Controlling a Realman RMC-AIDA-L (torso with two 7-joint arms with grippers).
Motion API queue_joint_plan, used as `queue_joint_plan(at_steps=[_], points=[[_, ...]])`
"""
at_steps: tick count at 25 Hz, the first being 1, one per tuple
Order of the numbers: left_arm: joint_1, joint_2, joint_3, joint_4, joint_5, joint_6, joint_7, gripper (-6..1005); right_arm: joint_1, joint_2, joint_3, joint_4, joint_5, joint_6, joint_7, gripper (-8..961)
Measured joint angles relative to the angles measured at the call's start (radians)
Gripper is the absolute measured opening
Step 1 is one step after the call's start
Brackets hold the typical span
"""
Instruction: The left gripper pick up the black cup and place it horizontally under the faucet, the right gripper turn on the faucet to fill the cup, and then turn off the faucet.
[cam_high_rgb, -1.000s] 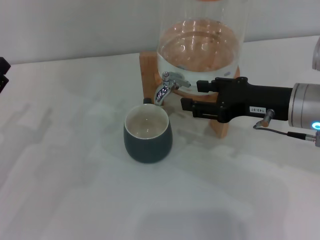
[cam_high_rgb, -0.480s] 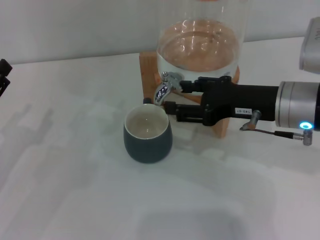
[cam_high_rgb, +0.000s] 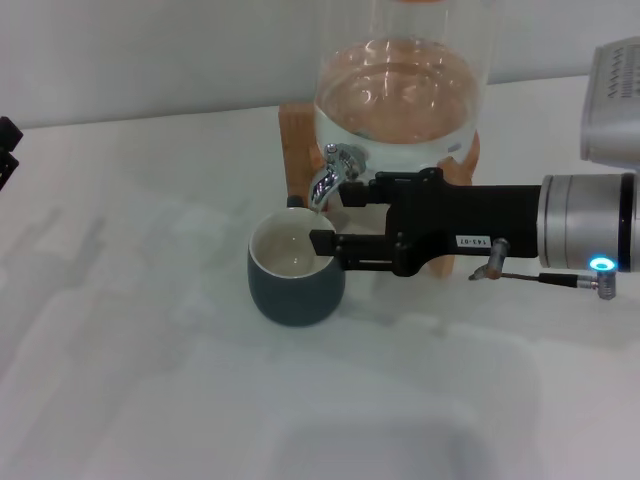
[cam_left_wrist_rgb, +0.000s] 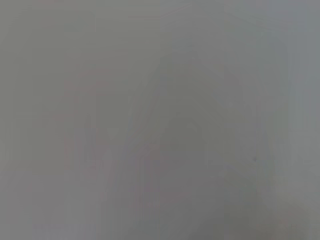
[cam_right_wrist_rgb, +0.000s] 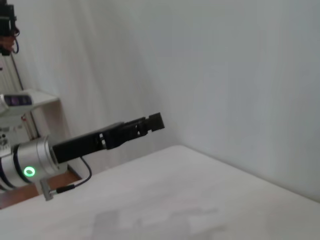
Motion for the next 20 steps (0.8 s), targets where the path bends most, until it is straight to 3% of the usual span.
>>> queue_joint_plan(at_steps=[10,20], points=[[0.009,0.000,0.001,-0.001,0.001,0.002,0.000,687,-0.011,0.000,0.027,-0.026,-0.006,0.052,0.003,692],[0.022,0.002,-0.017,0.016,0.026,-0.056,-0.001,696,-0.044,0.000,0.134,-0.023,0.004,0.126,-0.004,692]])
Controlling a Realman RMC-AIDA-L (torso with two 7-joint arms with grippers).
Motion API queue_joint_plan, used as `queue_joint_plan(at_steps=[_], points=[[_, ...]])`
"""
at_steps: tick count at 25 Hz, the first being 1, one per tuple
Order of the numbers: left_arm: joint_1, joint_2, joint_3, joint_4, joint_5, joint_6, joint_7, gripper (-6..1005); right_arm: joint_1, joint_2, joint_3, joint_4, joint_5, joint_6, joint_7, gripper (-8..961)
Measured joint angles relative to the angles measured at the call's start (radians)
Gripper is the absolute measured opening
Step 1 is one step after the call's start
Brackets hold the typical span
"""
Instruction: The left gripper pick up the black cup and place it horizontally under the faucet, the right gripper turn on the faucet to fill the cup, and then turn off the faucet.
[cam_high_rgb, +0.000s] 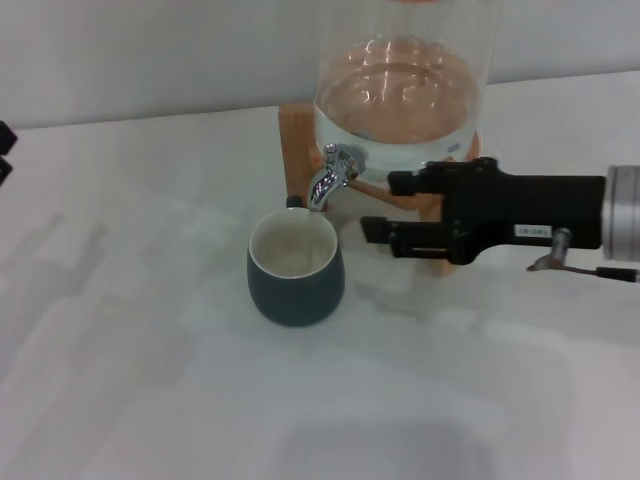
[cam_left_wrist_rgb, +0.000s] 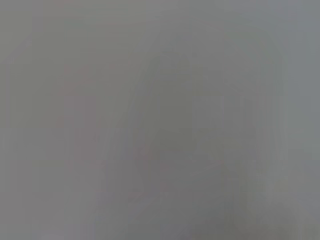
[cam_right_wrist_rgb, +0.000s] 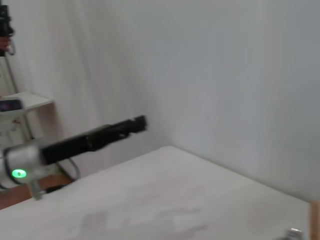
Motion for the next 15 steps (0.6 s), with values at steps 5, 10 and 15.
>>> queue_joint_plan(at_steps=[5,10,15], points=[[0.018,0.000,-0.056,0.000,0.001,-0.104,0.002,701,-0.002,0.000,0.040,0.059,0.003,-0.001,-0.010,692],[0.032,0.000,-0.080,-0.004,0.002,-0.134,0.001,705,0.000,0.000,0.078,0.123,0.059,0.001,-0.042,692],[0.035,0.000,-0.080,-0.005,0.002,-0.123,-0.001,710,-0.014,0.000,0.079,0.132,0.093,0.000,-0.055,692]])
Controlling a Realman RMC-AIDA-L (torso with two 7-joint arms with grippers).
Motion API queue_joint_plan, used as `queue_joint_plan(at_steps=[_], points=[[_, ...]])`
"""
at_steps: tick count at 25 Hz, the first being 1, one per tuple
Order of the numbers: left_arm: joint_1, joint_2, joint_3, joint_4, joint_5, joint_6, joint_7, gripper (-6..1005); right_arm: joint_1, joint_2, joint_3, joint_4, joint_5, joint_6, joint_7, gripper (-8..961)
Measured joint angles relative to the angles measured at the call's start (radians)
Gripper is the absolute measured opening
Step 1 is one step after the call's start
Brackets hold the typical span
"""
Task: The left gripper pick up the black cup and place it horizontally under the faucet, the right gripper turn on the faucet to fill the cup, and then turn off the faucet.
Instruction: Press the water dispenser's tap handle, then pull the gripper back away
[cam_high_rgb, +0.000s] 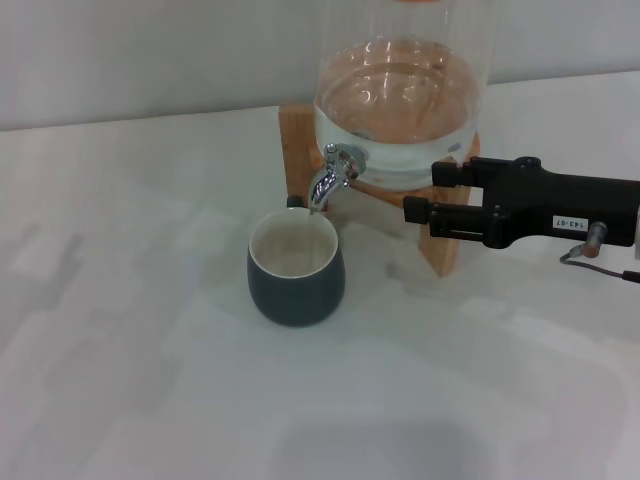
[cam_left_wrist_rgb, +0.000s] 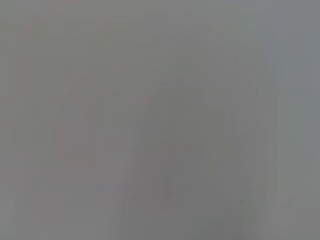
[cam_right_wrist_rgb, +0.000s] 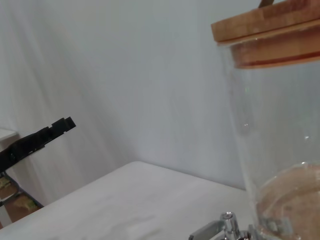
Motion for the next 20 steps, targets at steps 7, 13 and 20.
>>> queue_joint_plan(at_steps=[7,13,20], points=[[-0.007,0.007,0.000,0.001,0.000,0.006,-0.006,716,-0.008,0.001,-0.017,-0.008,0.003,-0.006,-0.001,691],[-0.007,0.009,0.000,0.002,0.003,0.012,-0.007,722,-0.011,0.001,-0.063,-0.050,0.024,0.006,-0.001,691],[-0.007,0.010,0.000,0.005,0.003,0.017,-0.008,728,-0.012,0.001,-0.143,-0.123,0.027,0.000,0.002,691]])
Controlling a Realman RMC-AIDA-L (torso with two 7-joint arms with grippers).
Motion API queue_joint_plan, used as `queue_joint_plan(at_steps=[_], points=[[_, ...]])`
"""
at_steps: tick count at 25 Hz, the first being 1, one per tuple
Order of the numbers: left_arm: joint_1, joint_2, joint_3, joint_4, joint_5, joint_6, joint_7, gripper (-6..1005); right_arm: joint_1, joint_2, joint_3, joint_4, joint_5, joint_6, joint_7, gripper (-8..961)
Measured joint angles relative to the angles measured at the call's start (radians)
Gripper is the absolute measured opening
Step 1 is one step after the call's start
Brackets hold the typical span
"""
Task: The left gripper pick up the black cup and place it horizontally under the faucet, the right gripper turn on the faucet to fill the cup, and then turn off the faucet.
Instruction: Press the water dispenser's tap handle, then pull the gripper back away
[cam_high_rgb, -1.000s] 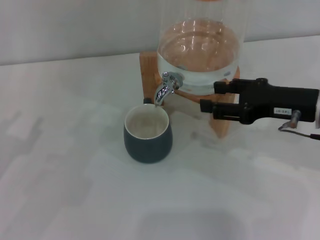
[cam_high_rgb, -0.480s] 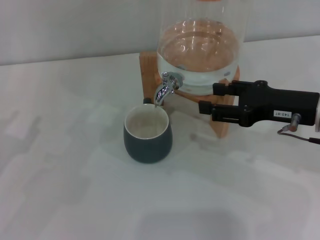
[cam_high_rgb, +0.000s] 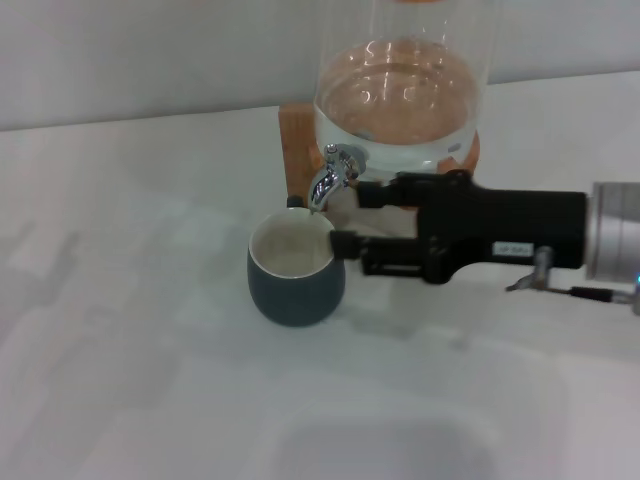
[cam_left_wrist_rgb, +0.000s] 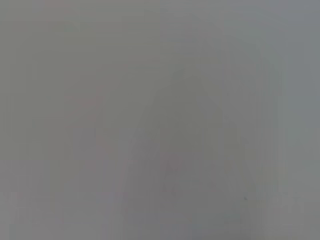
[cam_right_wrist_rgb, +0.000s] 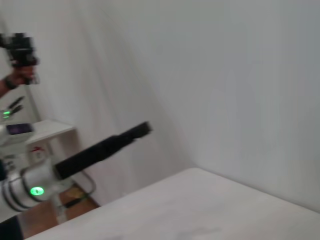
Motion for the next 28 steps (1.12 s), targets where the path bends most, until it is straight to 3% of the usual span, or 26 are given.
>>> queue_joint_plan(at_steps=[9,25,28], points=[[-0.004,0.001,0.000,0.001,0.001,0.006,0.000,736,0.014,0.000,-0.121,-0.046,-0.011,-0.087,-0.002,691],[0.010,-0.011,-0.011,0.008,0.028,0.004,0.033,751,0.032,0.000,-0.150,-0.002,-0.014,-0.149,-0.002,692],[0.012,-0.012,-0.012,0.008,0.027,0.001,0.029,842,0.031,0.000,-0.150,0.000,-0.014,-0.158,-0.002,692]])
